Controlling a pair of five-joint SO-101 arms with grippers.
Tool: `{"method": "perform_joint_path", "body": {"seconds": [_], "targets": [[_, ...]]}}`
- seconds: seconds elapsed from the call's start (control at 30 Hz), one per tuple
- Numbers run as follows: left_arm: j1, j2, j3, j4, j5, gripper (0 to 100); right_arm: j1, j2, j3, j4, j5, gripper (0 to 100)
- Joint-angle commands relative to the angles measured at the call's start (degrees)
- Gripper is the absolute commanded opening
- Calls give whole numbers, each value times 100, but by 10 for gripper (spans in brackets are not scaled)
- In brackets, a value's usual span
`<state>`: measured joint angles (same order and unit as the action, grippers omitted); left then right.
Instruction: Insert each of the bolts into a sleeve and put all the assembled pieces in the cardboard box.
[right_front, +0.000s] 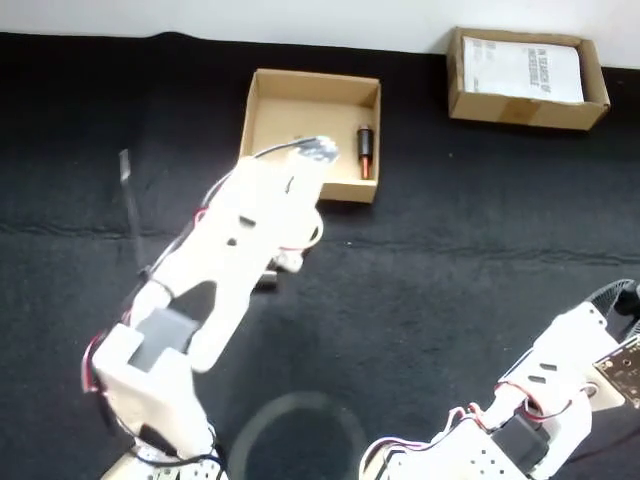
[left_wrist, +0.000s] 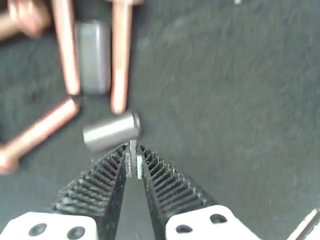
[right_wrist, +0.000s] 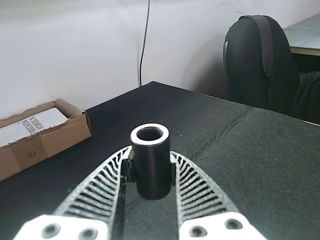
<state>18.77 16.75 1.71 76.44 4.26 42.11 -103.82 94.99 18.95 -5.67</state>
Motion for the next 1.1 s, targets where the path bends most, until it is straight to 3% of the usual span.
{"method": "perform_joint_path", "body": {"seconds": [0.0, 0.4, 0.53, 0.73, 0.9, 1.07], "targets": [[31, 813, -1121, 44, -88, 9, 110, -119, 866, 13, -70, 6], [-136, 2607, -2791, 53, -325, 11, 92, -119, 866, 13, -70, 6], [-180, 2615, -3178, 536, -1468, 11, 66, -119, 866, 13, -70, 6], [-198, 2615, -4066, 1398, -1565, 11, 57, -119, 866, 13, -70, 6], [-286, 2659, -4391, 1530, -1565, 11, 57, -119, 866, 13, -70, 6], [-268, 2668, -4374, 1556, -1530, 133, 57, -119, 866, 13, -70, 6]]}}
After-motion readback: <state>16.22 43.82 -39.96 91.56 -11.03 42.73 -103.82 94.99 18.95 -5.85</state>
